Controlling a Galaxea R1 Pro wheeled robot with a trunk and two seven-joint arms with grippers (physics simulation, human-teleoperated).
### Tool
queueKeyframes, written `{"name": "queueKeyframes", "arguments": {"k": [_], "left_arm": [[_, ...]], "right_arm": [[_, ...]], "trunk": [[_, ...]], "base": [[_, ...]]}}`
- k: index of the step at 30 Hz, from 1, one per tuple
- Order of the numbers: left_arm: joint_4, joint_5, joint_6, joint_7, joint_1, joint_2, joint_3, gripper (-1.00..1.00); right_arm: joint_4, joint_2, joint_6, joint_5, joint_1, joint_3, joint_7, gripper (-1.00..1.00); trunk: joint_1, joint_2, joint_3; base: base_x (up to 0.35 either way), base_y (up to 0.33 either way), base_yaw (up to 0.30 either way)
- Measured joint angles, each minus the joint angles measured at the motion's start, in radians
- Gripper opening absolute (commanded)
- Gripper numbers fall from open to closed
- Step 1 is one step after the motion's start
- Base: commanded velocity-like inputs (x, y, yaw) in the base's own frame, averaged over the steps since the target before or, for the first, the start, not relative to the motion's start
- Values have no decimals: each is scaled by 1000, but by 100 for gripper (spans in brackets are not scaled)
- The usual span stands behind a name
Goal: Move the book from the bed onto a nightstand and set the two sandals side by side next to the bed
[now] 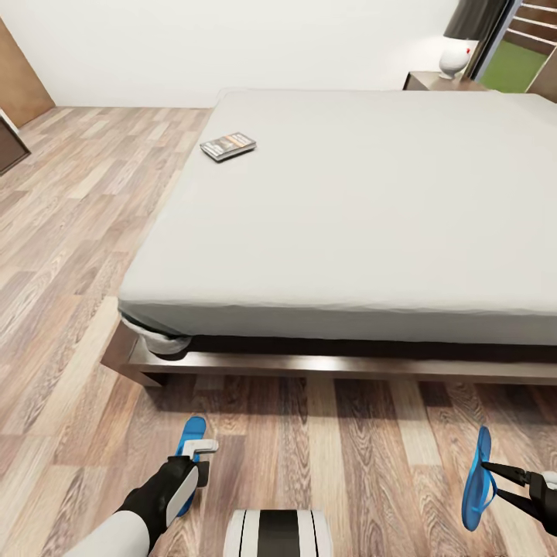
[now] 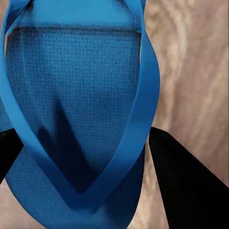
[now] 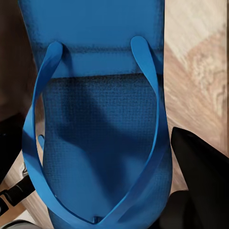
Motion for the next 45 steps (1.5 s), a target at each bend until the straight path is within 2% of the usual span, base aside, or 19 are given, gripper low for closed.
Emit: {"name": "queueKeyframes", "arguments": {"k": [5,6,8,11,15,40,45], "left_arm": [[0,-1,-22,0,0,0,0,-100],[0,-1,-48,0,0,0,0,-100],[1,-2,-142,0,0,0,0,-100],[4,1,-183,0,0,0,0,-100],[5,2,-192,0,0,0,2,-100],[5,3,-191,0,0,0,2,-100],[5,2,-191,0,0,0,2,-100]], "right_arm": [[0,0,0,-1,0,0,0,-100],[0,0,0,-1,0,0,0,-100],[0,0,0,-1,0,0,0,-100],[0,0,0,0,0,0,0,-100],[0,0,0,-1,0,0,0,-100],[0,0,0,0,0,0,-1,-100],[0,0,0,-1,0,0,0,-100]], "trunk": [[0,0,-4],[0,0,-4],[0,0,-4],[0,0,-4],[0,0,-4],[12,-6,-101],[12,-6,-101]], "base": [[0,0,0],[0,0,0],[0,0,0],[0,0,0],[0,0,0],[0,0,0],[0,0,0]]}}
